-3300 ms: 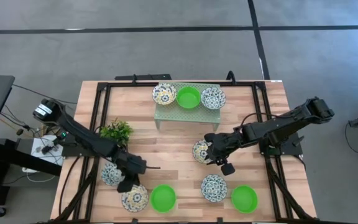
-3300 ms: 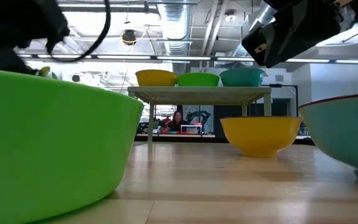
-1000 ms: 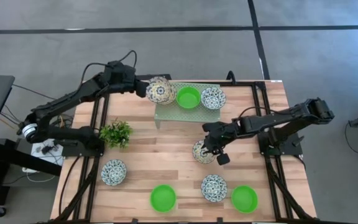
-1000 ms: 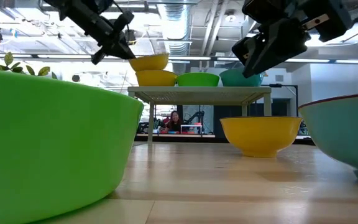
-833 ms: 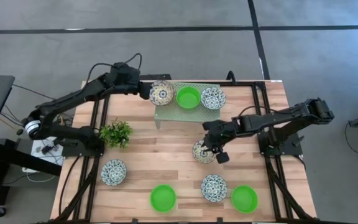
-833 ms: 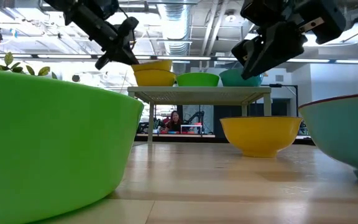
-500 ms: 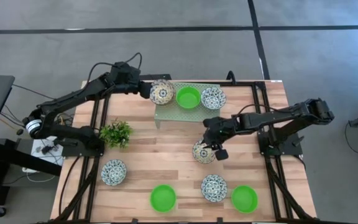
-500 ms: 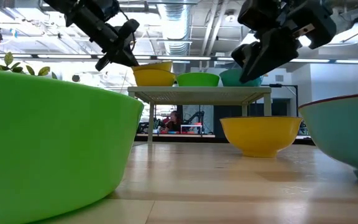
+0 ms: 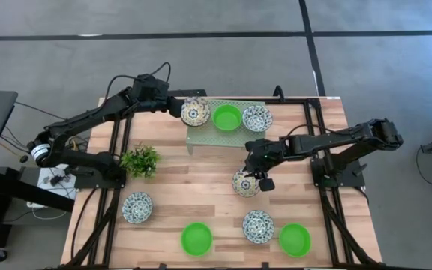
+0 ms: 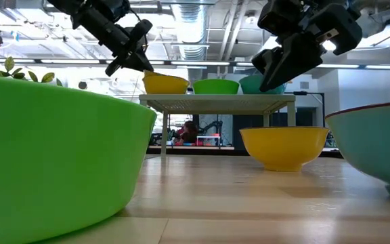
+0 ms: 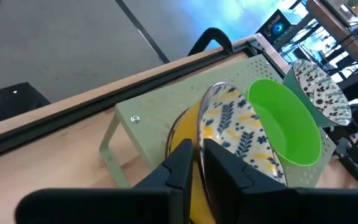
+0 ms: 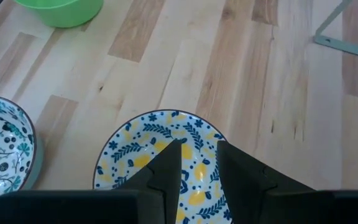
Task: Pick & Place Mini bowls
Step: Stack the bottom yellow bowl on the yellow bowl on the shelf, then stack the bottom blue bowl on the blue bowl on the shelf
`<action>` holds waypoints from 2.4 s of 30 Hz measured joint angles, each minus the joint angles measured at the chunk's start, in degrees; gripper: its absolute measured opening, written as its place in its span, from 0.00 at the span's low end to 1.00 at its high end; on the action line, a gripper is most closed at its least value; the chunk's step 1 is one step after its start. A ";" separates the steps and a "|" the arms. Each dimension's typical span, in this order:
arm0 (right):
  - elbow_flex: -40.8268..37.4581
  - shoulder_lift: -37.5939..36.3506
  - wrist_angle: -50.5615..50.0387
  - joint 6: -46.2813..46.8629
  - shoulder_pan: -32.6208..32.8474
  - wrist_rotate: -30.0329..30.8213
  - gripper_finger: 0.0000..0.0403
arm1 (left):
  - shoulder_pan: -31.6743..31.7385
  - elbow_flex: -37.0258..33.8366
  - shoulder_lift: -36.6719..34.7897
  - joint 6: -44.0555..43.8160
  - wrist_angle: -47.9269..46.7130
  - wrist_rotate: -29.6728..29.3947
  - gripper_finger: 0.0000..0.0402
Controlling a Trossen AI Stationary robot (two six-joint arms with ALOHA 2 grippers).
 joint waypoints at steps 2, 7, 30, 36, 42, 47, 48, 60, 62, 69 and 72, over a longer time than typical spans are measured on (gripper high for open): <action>0.00 0.00 0.00 0.00 0.00 0.00 0.24 | -0.02 0.00 0.31 0.00 0.19 -0.02 0.10; 0.00 0.00 0.00 0.00 0.02 0.00 0.24 | -0.02 -0.02 1.91 0.20 0.86 0.03 0.10; 0.00 0.00 2.92 -0.03 0.07 0.02 0.24 | -7.84 -0.04 -16.01 7.28 3.04 0.11 0.17; 0.00 0.00 5.35 0.07 0.15 0.04 0.24 | -15.34 -0.07 -18.61 10.98 2.54 0.11 0.16; 0.00 0.09 8.18 0.10 0.13 0.07 0.24 | -22.15 -2.56 -18.54 13.90 2.57 0.04 0.16; 0.00 0.99 9.07 2.93 0.15 0.09 0.24 | -26.96 -5.59 -18.52 13.73 2.63 -0.06 0.15; -0.01 1.32 8.75 3.45 0.15 0.08 0.24 | -27.98 -6.25 -18.52 13.69 2.61 -0.05 0.14; -0.04 6.11 11.54 5.15 0.15 0.03 0.24 | -40.65 -16.55 -18.52 14.12 3.09 -0.02 0.12; 0.30 6.12 11.41 8.01 0.15 0.00 0.24 | -42.35 -18.44 -18.50 14.02 3.13 -0.02 0.12; 1.84 6.17 10.76 18.07 2.61 -3.86 0.24 | -45.38 -24.22 -18.52 13.79 6.27 -0.02 0.12; 1.84 6.27 9.08 22.35 5.45 -7.13 0.24 | -45.53 -25.24 -18.52 13.79 7.12 -0.03 0.12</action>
